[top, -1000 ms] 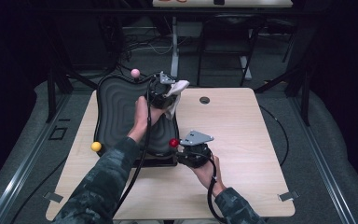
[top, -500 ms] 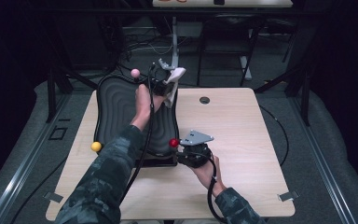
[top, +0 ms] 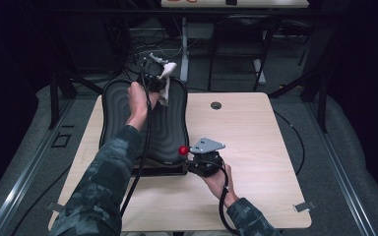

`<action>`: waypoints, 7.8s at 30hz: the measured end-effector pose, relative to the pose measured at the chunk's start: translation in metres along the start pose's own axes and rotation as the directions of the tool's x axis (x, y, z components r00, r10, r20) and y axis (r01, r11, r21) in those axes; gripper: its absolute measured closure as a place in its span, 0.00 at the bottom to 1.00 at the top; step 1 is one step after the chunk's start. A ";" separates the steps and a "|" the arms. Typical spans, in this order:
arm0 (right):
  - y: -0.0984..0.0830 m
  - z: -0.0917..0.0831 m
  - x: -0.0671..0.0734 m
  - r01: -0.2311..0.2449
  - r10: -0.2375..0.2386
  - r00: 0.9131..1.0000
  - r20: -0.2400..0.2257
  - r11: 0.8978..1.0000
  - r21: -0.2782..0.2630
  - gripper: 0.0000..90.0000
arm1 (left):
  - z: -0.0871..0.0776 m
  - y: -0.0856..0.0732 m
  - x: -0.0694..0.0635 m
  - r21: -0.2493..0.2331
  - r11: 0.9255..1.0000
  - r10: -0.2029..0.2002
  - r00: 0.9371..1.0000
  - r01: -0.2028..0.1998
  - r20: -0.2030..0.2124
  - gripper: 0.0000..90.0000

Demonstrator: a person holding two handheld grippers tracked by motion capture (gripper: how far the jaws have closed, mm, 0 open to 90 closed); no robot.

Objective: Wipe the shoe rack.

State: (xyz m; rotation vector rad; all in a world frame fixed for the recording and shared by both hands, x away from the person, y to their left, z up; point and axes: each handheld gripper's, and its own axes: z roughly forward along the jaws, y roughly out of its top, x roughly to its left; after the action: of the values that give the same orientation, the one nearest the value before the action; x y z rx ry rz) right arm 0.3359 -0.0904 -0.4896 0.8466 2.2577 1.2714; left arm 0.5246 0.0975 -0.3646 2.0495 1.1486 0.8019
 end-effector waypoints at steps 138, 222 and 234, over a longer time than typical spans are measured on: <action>0.030 0.038 -0.005 -0.158 0.155 0.983 0.101 0.987 0.022 0.67 | -0.102 -0.237 -0.054 0.016 1.000 0.000 0.925 -0.007 0.379 0.93; 0.023 0.027 -0.002 -0.194 0.193 0.981 0.023 0.981 0.018 0.67 | -0.019 -0.267 -0.128 -0.088 0.991 -0.072 0.957 0.101 0.282 0.92; 0.023 0.027 -0.003 -0.185 0.185 0.983 0.011 0.982 0.022 0.67 | -0.024 -0.261 -0.126 -0.138 0.979 -0.101 0.951 0.147 0.292 0.91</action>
State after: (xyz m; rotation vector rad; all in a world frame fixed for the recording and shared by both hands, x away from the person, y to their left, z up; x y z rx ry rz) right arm 0.3617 -0.0673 -0.4833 1.0905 2.2326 1.3206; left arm 0.3249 0.0983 -0.5763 1.8676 1.0071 0.5004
